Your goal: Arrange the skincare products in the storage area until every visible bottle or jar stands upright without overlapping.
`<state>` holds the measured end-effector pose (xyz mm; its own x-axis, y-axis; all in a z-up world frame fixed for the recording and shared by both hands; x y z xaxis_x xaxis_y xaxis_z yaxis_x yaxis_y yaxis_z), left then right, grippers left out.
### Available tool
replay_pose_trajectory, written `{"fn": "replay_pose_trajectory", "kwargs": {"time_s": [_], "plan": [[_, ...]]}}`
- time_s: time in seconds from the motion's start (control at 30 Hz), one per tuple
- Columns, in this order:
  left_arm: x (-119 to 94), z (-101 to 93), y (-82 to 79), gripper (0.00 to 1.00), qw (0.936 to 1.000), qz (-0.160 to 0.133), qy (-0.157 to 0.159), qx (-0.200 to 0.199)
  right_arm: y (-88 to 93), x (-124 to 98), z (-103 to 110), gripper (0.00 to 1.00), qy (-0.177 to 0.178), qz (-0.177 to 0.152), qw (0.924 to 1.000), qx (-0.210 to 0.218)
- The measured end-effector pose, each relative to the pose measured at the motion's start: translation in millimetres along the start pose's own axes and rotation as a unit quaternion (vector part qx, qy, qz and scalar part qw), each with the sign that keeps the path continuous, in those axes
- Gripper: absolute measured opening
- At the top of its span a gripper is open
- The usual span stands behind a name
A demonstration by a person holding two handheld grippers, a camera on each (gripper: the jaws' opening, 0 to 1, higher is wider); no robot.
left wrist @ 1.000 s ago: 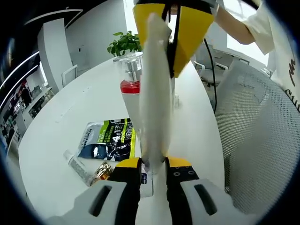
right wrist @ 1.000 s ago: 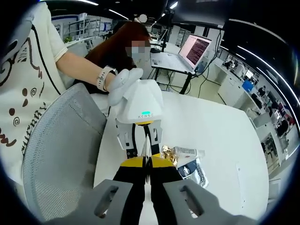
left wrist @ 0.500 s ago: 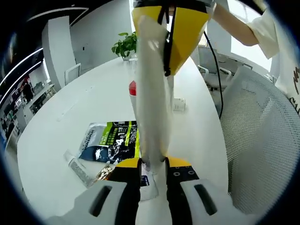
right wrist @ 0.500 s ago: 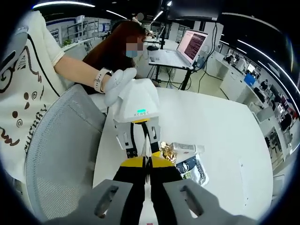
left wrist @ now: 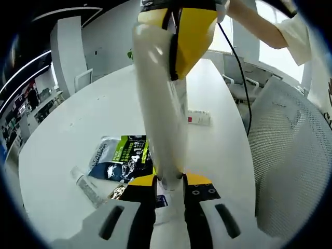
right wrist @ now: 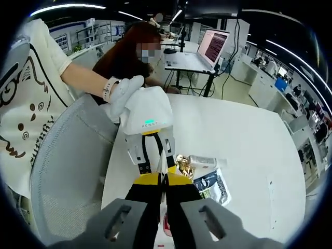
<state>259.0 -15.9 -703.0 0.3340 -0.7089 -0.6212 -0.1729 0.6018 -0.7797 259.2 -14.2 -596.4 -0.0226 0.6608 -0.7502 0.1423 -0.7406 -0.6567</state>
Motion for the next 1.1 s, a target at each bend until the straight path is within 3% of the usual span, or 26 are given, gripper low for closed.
{"fn": "replay_pose_trajectory", "kwargs": {"time_s": [0.7, 1.1], "plan": [[5.8, 15.6, 0.5, 0.15, 0.9995, 0.000, -0.029, -0.011, 5.2, -3.3, -15.9, 0.02, 0.000, 0.003, 1.0000, -0.005], [7.9, 18.4, 0.9, 0.14, 0.9995, 0.003, -0.030, -0.007, 6.5, -3.9, -19.4, 0.02, -0.004, 0.000, 0.9999, 0.010]]}}
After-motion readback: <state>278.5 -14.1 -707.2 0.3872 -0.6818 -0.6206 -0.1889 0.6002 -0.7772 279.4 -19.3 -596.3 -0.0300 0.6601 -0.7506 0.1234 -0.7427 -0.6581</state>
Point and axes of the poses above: the point that each gripper's makers call its tool centre point, and the gripper's own axes: x roughly forward along the fingers, z roughly to its left, y roughly out of its underside, the point moved 1 cm from there along -x, roughly backward along the fingers, and after that the axes turned 2 degrees about -y, right-handed, at the moved point
